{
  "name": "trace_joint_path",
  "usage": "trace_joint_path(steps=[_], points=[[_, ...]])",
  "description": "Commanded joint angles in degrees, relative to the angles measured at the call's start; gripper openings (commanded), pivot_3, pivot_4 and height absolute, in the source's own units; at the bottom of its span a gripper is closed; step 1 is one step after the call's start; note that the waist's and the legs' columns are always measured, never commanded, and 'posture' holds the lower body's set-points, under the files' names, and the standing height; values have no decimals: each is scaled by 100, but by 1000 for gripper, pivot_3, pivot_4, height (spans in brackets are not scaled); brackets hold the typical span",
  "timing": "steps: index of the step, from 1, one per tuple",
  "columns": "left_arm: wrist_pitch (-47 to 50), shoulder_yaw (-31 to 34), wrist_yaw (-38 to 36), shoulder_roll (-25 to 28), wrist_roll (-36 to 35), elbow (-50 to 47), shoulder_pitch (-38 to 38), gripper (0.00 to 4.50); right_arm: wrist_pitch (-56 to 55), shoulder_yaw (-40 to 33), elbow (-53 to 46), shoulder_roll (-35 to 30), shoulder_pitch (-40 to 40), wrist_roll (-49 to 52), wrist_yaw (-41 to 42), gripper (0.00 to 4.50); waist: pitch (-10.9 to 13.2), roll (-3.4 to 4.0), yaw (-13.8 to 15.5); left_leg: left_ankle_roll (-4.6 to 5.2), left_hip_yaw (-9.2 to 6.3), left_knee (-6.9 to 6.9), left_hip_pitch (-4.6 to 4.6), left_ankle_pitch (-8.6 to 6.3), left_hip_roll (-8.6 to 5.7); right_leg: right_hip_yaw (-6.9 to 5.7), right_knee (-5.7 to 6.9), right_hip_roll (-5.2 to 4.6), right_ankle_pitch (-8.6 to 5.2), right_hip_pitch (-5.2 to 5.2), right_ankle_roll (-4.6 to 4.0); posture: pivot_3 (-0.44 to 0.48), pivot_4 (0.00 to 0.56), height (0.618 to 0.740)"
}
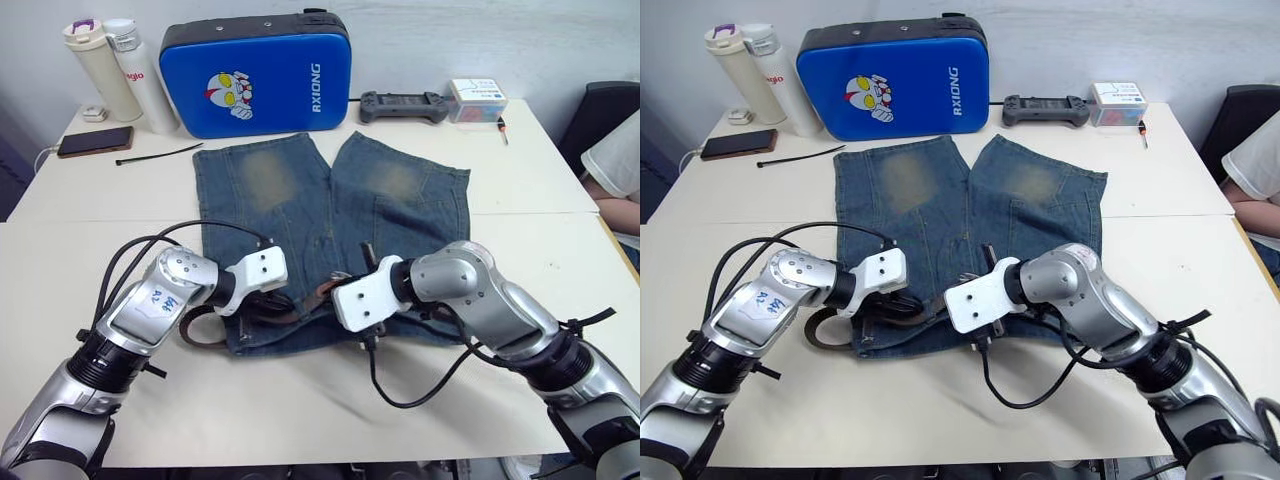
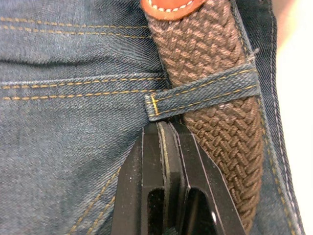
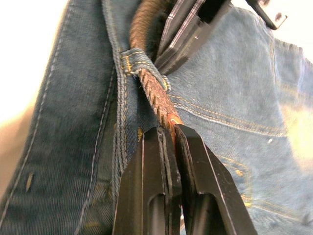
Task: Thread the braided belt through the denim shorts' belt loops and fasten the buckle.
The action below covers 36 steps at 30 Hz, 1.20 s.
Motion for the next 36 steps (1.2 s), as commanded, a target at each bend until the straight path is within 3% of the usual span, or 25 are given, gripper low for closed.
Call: trace_joint_path(steps=[1,10,17,21,28,36], points=[[-94,-30,-16,-15,103,84,-76,0,-578,-265,-351,-117,-184,141,200,21,0,0,0,0,0,0,0,0,0,0,0,0,0,0,0,0,150,740],[-212,-93,-54,-63,159,243,-127,0,-1900,-484,136,-382,-516,161,354,21,0,0,0,0,1,1,0,0,0,0,0,0,0,0,0,0,150,740],[-249,-116,-23,-101,197,285,-108,0,-906,-764,-168,-684,-486,1027,1178,21,0,0,10,1,0,1,-1,0,0,-1,-2,-1,0,1,0,0,150,740],[-298,-116,-37,-111,234,335,-97,0,-1054,-885,-237,-706,-579,870,1082,21,0,0,10,1,-1,1,-1,-1,0,0,-6,-1,0,1,0,0,150,740],[-321,-120,-78,-140,259,363,-104,0,-2803,-1107,495,-253,-1134,112,-127,21,0,0,-11,-2,2,0,0,2,0,0,3,0,0,-2,0,0,150,740],[-433,-156,-176,-211,318,517,-209,0,-4069,-866,1284,-345,-1390,-84,-4,21,0,0,-2,-1,2,2,0,1,0,0,1,-1,0,0,0,0,150,740]])
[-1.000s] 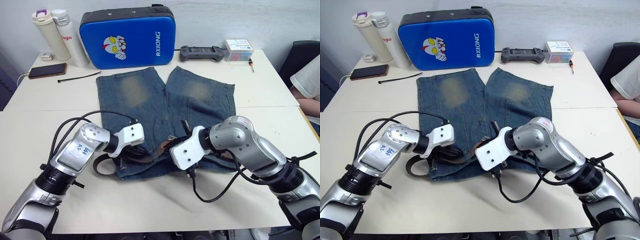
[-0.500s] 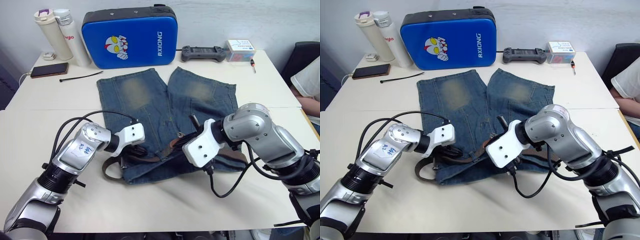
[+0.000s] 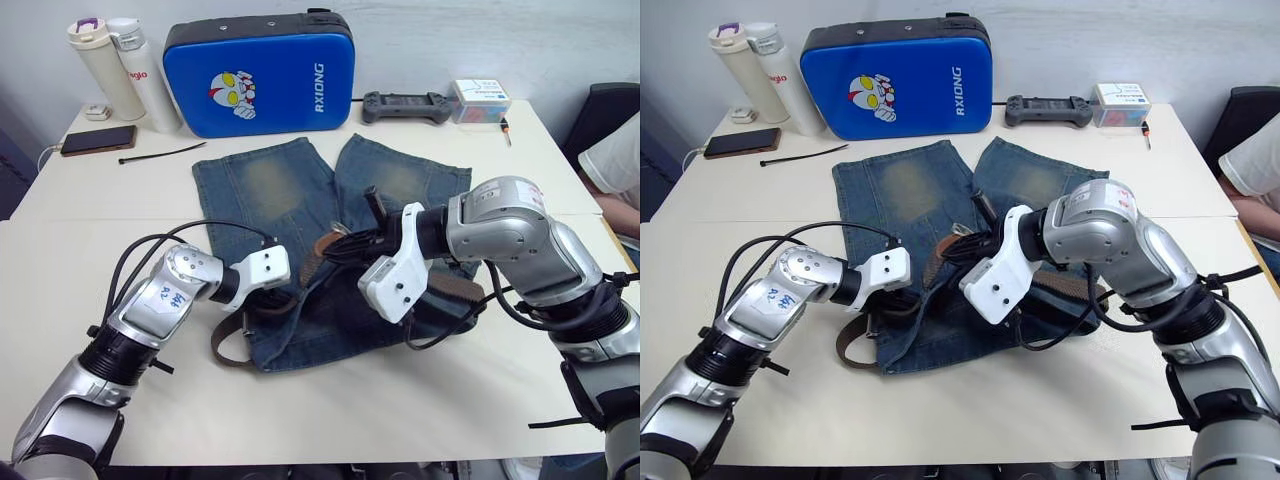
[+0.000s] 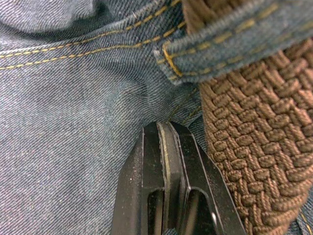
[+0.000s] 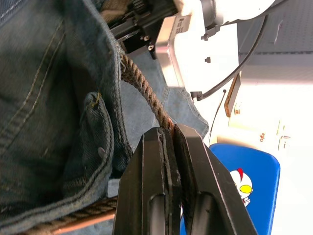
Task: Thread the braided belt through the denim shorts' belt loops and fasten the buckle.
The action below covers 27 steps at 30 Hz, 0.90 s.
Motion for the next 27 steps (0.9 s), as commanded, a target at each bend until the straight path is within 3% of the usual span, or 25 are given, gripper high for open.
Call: trace_joint_path(steps=[1,5,11,15,19,22,27], points=[[-62,-62,-46,-38,96,46,-60,0,-552,-163,293,-138,-294,-162,-99,21,0,0,-3,0,0,0,0,0,0,1,0,0,0,0,0,0,150,740],[-61,-40,-54,-42,117,21,-27,0,-673,-215,660,-295,-442,-204,-9,21,0,0,-3,0,1,0,0,0,0,1,1,0,0,0,0,0,150,740],[-36,-5,-8,-23,125,-69,84,0,2899,-655,-69,-483,212,1624,935,21,0,0,14,2,-1,0,-1,0,1,0,1,-3,0,4,0,0,150,740],[-46,7,-3,-4,127,-87,116,0,5253,-995,-1049,-478,538,2894,888,21,0,0,4,2,-5,-1,0,0,1,-2,-3,-3,0,4,0,0,150,740],[-72,4,-16,3,138,-57,105,0,5942,-1073,-1330,-932,659,2832,854,21,0,0,16,5,-4,-1,-1,-2,1,-1,-6,-4,0,4,0,0,150,740],[-100,-10,-23,-2,149,-34,96,0,6773,-1338,-1646,-1325,801,3454,1093,21,0,0,29,17,-4,-4,-3,-9,1,-2,-18,-4,0,6,0,0,150,740],[-181,-53,-29,-51,191,65,44,0,8661,-2113,-1951,-776,730,5254,506,21,0,1,0,16,-3,-7,-3,-9,2,-1,-20,-4,0,6,0,0,150,740]])
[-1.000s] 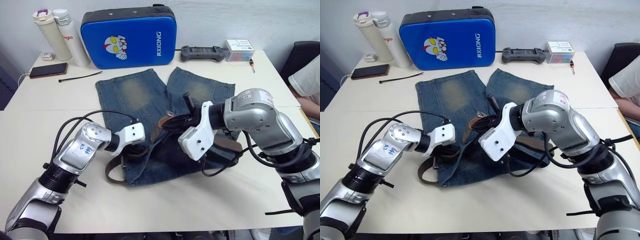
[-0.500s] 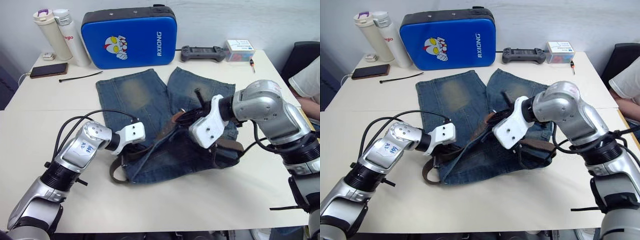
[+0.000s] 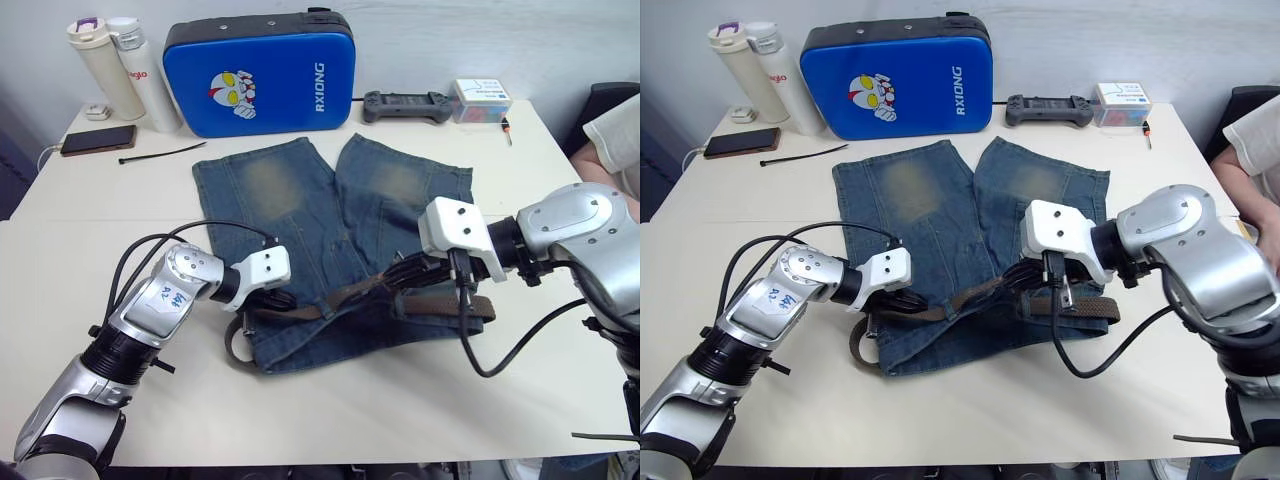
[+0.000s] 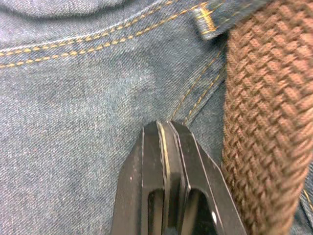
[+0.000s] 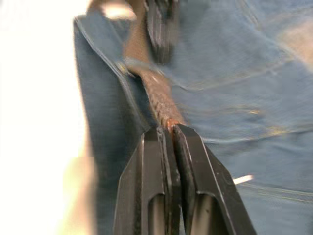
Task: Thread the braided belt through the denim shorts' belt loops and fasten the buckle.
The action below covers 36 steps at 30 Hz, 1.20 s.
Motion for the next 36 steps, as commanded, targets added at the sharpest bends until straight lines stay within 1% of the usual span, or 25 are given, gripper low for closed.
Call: trace_joint_path(steps=[1,3,6,8,10,11,13,14,16,17,19,20,21,22,23,24,25,27,28,29,30,31,32,34,36], points=[[-77,-65,3,-25,125,84,2,0,915,-556,-311,274,-106,1012,-417,21,0,0,8,0,-1,0,3,0,0,0,2,0,0,1,0,0,150,740],[-122,-82,-2,-42,158,118,-18,0,1399,-774,-248,606,-104,1423,-873,21,0,0,12,7,-3,0,3,-4,0,-4,1,0,0,4,0,0,150,740],[-150,-85,-10,-54,177,149,-35,0,1891,-883,-205,830,-123,1814,-1286,21,0,0,15,14,-3,2,3,-8,0,-3,0,-2,1,5,1,0,150,740],[-156,-75,-15,-54,183,144,-30,0,1575,-520,-329,565,-47,1470,-1235,21,0,0,21,14,-3,1,2,-8,0,-4,-1,-2,1,4,1,0,150,740],[-160,-67,-19,-52,186,140,-19,0,523,-73,-451,162,87,643,-1005,21,0,0,27,14,-3,1,0,-8,0,-5,-6,-2,1,4,1,0,150,740],[-164,-68,-19,-53,189,145,-16,0,-204,90,-481,-9,150,116,-942,21,0,0,29,15,-3,1,-1,-8,-1,-4,-7,-2,1,4,2,0,150,740],[-162,-64,-20,-51,186,142,-6,0,-1290,350,-419,-256,225,-685,-895,21,0,0,21,21,0,1,-1,-12,-1,-4,-10,-1,2,4,3,0,150,740],[-159,-60,-21,-48,182,137,0,0,-1686,451,-354,-335,249,-991,-881,21,0,0,14,21,0,1,-1,-12,-2,-3,-9,-1,2,4,5,0,150,740],[-157,-54,-21,-58,183,144,0,0,-1828,398,-393,-358,320,-975,-790,21,0,0,1,19,2,1,2,-11,-2,-1,-6,2,2,4,5,0,150,740],[-158,-52,-20,-64,185,148,-1,0,-1832,333,-466,-359,362,-934,-776,329,0,0,3,19,1,1,2,-11,-2,-1,-5,2,2,4,5,0,150,740],[-155,-36,-19,-79,174,153,-5,0,-1384,139,-676,-343,466,-536,-800,1052,0,0,14,12,0,1,2,-7,-1,-1,-4,2,2,5,5,0,150,740],[-137,-13,-13,-106,146,165,-20,0,-715,-88,-811,-304,589,24,-932,1442,0,0,15,7,0,2,2,-4,-1,-2,-4,1,3,5,5,0,150,740],[-123,4,-9,-125,127,174,-31,0,-221,-251,-902,-274,670,437,-1039,1984,0,0,21,2,0,2,1,-1,-1,-1,-5,0,3,5,5,0,150,740],[-111,21,-2,-147,112,175,-42,0,252,-477,-1001,-219,904,879,-1210,2351,0,0,22,1,-2,2,1,0,-1,-3,-6,0,3,7,5,0,150,740],[-105,32,1,-162,104,175,-49,0,579,-638,-1077,-181,1060,1189,-1350,2859,-1,0,30,1,-2,2,2,0,-1,-3,-7,0,3,7,5,0,150,740],[-100,36,5,-174,107,167,-51,0,1246,-940,-1005,-13,1256,1884,-1686,3251,-2,-3,41,2,-5,2,2,-1,0,-5,-9,-1,3,12,5,0,150,740],[-97,39,5,-184,111,163,-51,0,1763,-1178,-951,118,1379,2444,-1985,3251,-3,-4,42,2,-8,2,2,-1,0,-9,-11,-1,3,15,5,0,150,740],[-75,40,9,-191,112,122,-38,0,2320,-1560,-841,394,1523,3341,-2609,3251,-3,-4,43,6,-5,3,2,-2,1,-6,-11,-3,4,16,7,0,150,740],[-59,37,25,-215,106,101,-26,0,3012,-1972,-644,906,1602,3336,-3330,3251,-3,-4,42,11,-6,4,3,-5,1,-8,-10,-3,4,18,7,0,150,740],[-39,33,46,-243,100,78,-12,0,2730,-1872,-174,833,1870,4488,-4691,3251,-5,-6,32,18,-4,4,3,-7,1,-6,-9,-4,4,16,7,0,150,740],[-25,30,64,-270,94,67,-3,0,2468,-1780,184,827,2067,5400,-5685,3251,-6,-8,27,18,-7,2,6,-7,1,-7,-9,-3,4,20,7,0,150,740],[-5,26,79,-291,91,39,13,0,2011,-1557,385,634,2269,6443,-6600,3251,-6,-10,28,17,-7,1,7,-6,1,-8,-9,-5,4,20,7,0,150,740],[5,22,84,-303,91,25,23,0,1451,-1300,474,520,2413,7367,-7308,3251,-6,-10,33,17,-8,2,4,-6,1,-10,-12,-5,4,20,7,0,150,740],[2,18,83,-313,92,26,28,0,861,-1132,456,734,2503,8039,-8279,3251,-4,-7,13,9,-2,3,-2,5,0,-10,-16,-11,4,16,8,0,150,740],[-6,11,88,-322,100,38,25,0,572,-1039,376,1003,2539,8106,-8824,3251,-5,-7,-30,11,2,3,0,5,0,-8,-16,-8,6,17,12,0,150,740]])
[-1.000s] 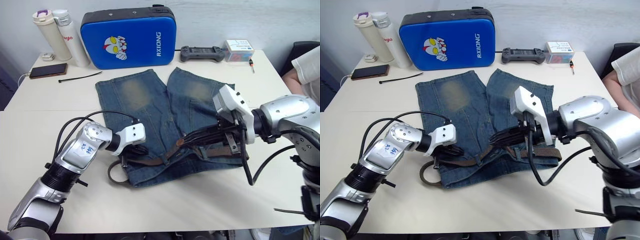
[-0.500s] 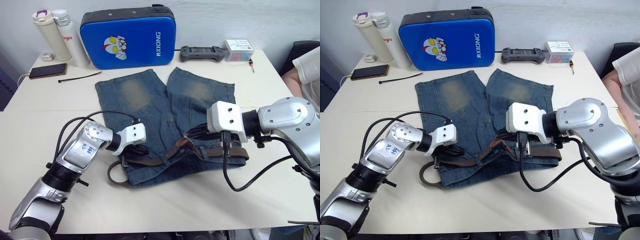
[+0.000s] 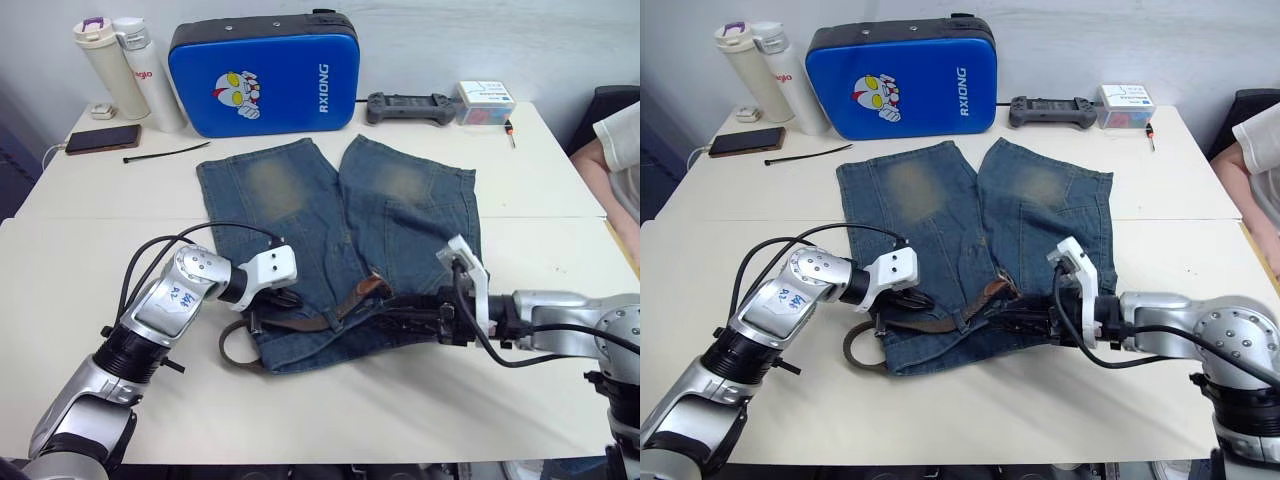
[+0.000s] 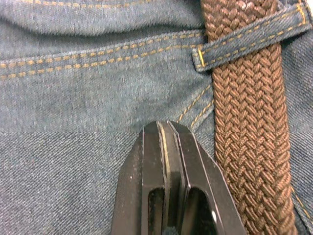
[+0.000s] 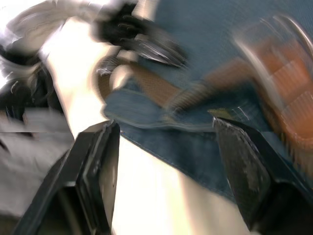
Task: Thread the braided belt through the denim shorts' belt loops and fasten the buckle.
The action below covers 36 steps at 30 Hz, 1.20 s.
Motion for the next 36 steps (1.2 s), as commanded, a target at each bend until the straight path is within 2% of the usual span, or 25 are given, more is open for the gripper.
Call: trace_joint_path(steps=[1,6,10,30,36], points=[[16,-14,36,-38,27,-91,42,0,-805,140,-260,426,7,698,-1246,3251,0,0,-20,13,-1,0,2,-7,0,0,3,3,0,3,1,0,150,740],[9,-14,43,-48,37,-84,34,0,-1250,272,-470,1110,-105,698,-2193,3251,0,0,2,21,-2,0,-2,-11,0,1,3,5,2,-1,5,0,150,740],[2,1,49,-37,40,-87,52,0,-1216,316,-447,1174,-138,698,-2570,3251,0,0,5,22,-3,0,-3,-11,0,2,0,4,4,-2,7,0,150,740],[43,47,127,24,23,-161,159,0,-846,349,-412,854,57,698,-2333,3251,0,0,5,27,-4,-3,-2,-14,1,2,-3,4,4,-1,7,0,150,740],[72,61,147,13,26,-166,134,0,-824,446,-200,951,-28,698,-2558,3251,0,0,2,28,-4,-4,-2,-14,1,3,-4,4,4,-1,7,0,150,740]])
